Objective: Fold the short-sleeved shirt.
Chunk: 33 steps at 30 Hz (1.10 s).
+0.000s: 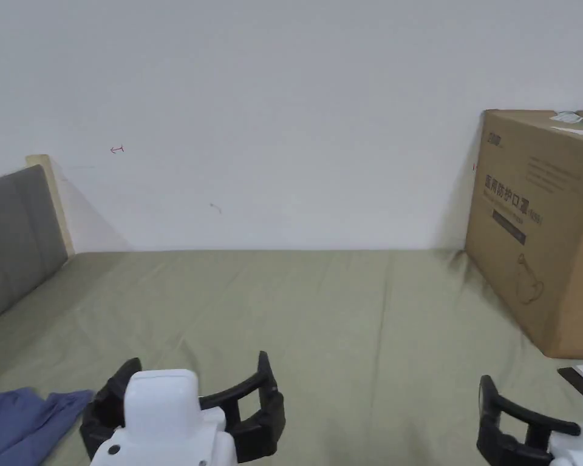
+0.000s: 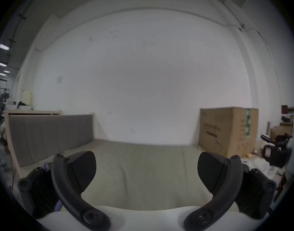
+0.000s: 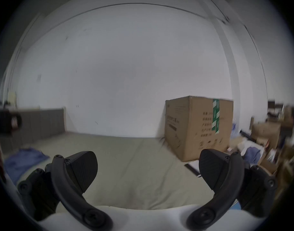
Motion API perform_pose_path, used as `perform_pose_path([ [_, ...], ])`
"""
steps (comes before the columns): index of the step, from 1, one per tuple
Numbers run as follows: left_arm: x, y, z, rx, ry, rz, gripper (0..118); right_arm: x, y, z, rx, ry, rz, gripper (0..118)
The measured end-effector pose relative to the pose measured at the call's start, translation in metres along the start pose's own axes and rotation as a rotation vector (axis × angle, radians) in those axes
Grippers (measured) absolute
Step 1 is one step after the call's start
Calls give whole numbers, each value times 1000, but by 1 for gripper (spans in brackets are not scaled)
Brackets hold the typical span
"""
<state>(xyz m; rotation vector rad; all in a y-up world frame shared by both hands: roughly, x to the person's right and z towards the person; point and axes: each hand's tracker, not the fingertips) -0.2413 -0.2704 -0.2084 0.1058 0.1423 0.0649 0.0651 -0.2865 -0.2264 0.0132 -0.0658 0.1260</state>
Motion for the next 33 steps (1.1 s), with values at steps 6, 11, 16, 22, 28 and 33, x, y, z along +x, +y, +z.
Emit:
perform_pose_path([
  [6, -5, 0, 1, -24, 32, -84, 118, 5, -10, 8, -8, 49, -125, 118],
  [11, -16, -9, -6, -58, 27, -101, 118, 8, -8, 8, 3, 14, -114, 118],
  [16, -20, -13, -8, -87, 35, -97, 118, 11, -5, 7, 10, 10, -84, 118],
  [22, -16, -11, -7, -99, 64, -121, 118, 10, -3, 9, 28, 26, -48, 118],
  [28, -14, -8, -9, -91, 39, -151, 118, 9, 2, 8, 36, 36, -30, 118],
  [33, -11, -2, -8, -95, 30, -147, 118, 9, 3, 5, 28, 44, -34, 117],
])
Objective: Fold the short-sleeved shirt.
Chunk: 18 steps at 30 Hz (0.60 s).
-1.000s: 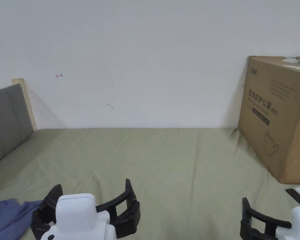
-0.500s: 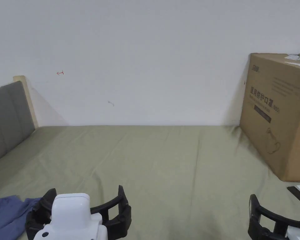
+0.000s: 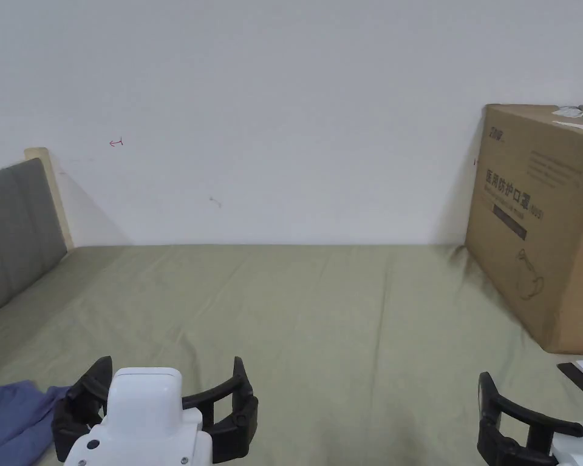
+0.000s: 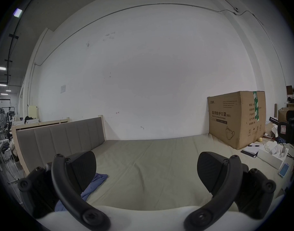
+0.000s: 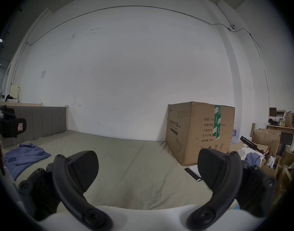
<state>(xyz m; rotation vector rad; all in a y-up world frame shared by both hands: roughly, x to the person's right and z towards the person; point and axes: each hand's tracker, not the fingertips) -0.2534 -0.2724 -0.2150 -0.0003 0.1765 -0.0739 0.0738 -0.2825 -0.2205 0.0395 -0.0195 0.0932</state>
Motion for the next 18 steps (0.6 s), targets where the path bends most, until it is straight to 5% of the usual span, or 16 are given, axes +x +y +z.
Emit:
perform_pose_path([
  [6, 0, 3, -1, -11, 3, 29, 117, -1, 0, -1, -18, 4, -4, 113],
  [8, 0, 3, -1, -17, -8, 21, 102, -1, 0, 0, -23, 6, -4, 88],
  [9, 1, 4, -1, -23, -18, 8, 83, -1, 0, 1, -34, 3, -5, 55],
  [10, 3, 4, -1, -45, -36, -23, 41, -1, 1, 1, -40, 5, -5, 9],
  [11, 6, 5, -1, -70, -45, -59, 7, 0, 0, -1, -59, 1, -1, 0],
  [12, 7, 2, -4, -76, -40, -69, 0, 0, 0, -3, -82, -8, 5, 0],
  [18, 2, -4, -6, -120, -48, -21, 0, 4, 0, -4, -140, 3, -69, 0],
])
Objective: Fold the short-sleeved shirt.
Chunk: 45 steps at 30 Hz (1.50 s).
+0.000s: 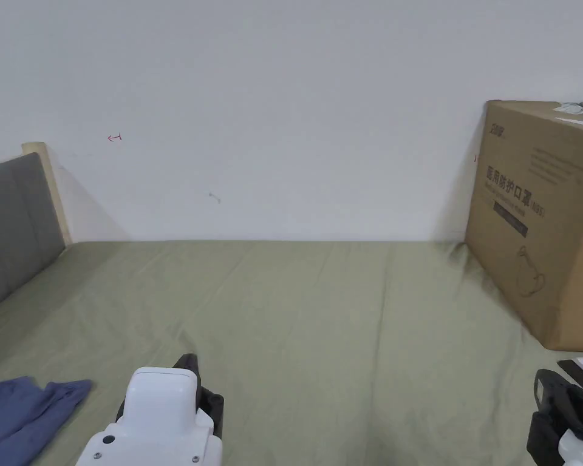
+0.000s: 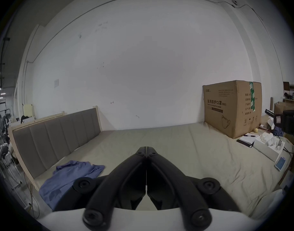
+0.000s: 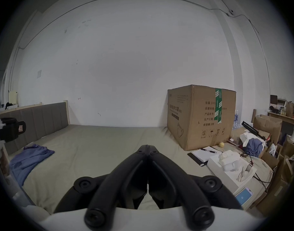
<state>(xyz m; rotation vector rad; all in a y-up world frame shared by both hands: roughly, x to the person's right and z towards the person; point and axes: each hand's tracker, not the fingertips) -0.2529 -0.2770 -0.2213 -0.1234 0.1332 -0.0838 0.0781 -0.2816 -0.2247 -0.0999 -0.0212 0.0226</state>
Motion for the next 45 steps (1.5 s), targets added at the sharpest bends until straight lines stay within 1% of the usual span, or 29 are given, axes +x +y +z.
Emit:
perform_pose_path([
  [3, -20, 0, 3, -7, 18, 19, 0, -12, -1, -5, -1, 2, 23, 0],
  [4, -30, 1, 6, -10, 36, 25, 0, -19, 1, -7, 1, 24, 26, 0],
  [7, -70, 5, 22, -18, 146, 42, 0, -54, 3, -18, -7, 126, 15, 0],
  [8, -87, 4, 31, -16, 207, 35, 0, -71, 5, -21, -9, 171, 13, 0],
  [10, -116, 3, 50, -16, 314, 22, 0, -106, 7, -24, -9, 273, 13, 0],
  [12, -142, -2, 70, -22, 408, 12, 0, -141, 8, -25, -11, 404, 4, 0],
  [14, -163, -8, 88, -34, 493, 14, 0, -170, 11, -22, -15, 494, 11, 0],
  [16, -178, -13, 102, -40, 543, 40, 0, -192, 10, -20, -8, 538, 28, 0],
  [18, -190, -20, 110, -52, 567, 72, 0, -204, 12, -18, -12, 583, 23, 0],
  [21, -200, -28, 109, -62, 588, 110, 0, -209, 16, -18, -26, 601, 23, 0],
  [24, -213, -29, 90, -50, 626, 139, 0, -202, 18, -22, -42, 598, 41, 0],
  [28, -268, -20, 26, -100, 565, 190, 0, -190, 15, -33, -99, 580, 58, 0],
  [29, -292, -20, 0, -146, 532, 217, 0, -188, 13, -37, -128, 562, 71, 0],
  [31, -338, -28, -59, -331, 459, 295, 0, -185, 9, -46, -183, 536, 82, 0],
  [33, -383, -50, -116, -549, 284, 423, 0, -179, 3, -56, -242, 548, 59, 0],
  [34, -402, -64, -144, -638, 218, 496, 6, -178, -1, -60, -268, 541, 52, 0],
  [35, -419, -83, -166, -716, 160, 590, 22, -177, -8, -67, -296, 531, 51, 0],
  [36, -428, -101, -184, -763, 154, 651, 53, -177, -12, -73, -319, 522, 56, 0],
  [37, -434, -115, -200, -815, 170, 672, 99, -178, -16, -78, -338, 514, 62, 0],
  [38, -431, -132, -214, -849, 241, 643, 118, -179, -21, -84, -353, 505, 69, 0],
  [40, -433, -147, -234, -813, 332, 567, 116, -182, -31, -93, -377, 497, 71, 0],
  [41, -430, -157, -244, -832, 355, 521, 116, -183, -36, -98, -394, 493, 71, 0],
  [43, -431, -173, -262, -902, 332, 473, 116, -187, -45, -105, -432, 488, 72, 0],
  [45, -435, -191, -280, -1033, 281, 460, 116, -190, -54, -110, -474, 495, 78, 0],
])
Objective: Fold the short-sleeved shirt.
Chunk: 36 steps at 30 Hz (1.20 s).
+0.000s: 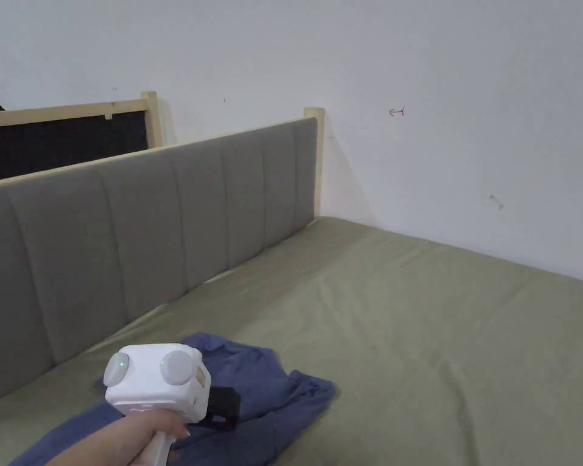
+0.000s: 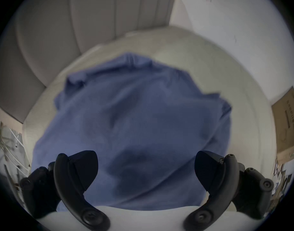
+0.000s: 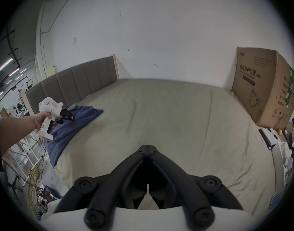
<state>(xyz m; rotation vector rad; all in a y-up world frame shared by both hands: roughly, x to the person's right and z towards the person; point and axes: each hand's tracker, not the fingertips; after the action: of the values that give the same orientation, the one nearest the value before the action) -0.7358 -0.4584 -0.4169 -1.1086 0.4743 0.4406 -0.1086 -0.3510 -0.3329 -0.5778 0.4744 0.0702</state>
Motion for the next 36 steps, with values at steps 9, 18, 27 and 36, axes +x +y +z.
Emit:
perform_pose_path([
  [9, -6, -22, -29, -41, 12, -9, 116, -2, -11, -11, -63, 57, -15, 0],
  [18, -4, -33, 40, 95, 62, -13, 0, 13, -1, 28, -22, 54, -82, 0],
  [27, 36, -24, 274, 426, -6, -191, 0, 46, 12, 117, 159, 7, -128, 0],
  [36, 199, -74, 488, 674, -343, -403, 0, 80, 9, 183, 271, -39, -201, 0],
])
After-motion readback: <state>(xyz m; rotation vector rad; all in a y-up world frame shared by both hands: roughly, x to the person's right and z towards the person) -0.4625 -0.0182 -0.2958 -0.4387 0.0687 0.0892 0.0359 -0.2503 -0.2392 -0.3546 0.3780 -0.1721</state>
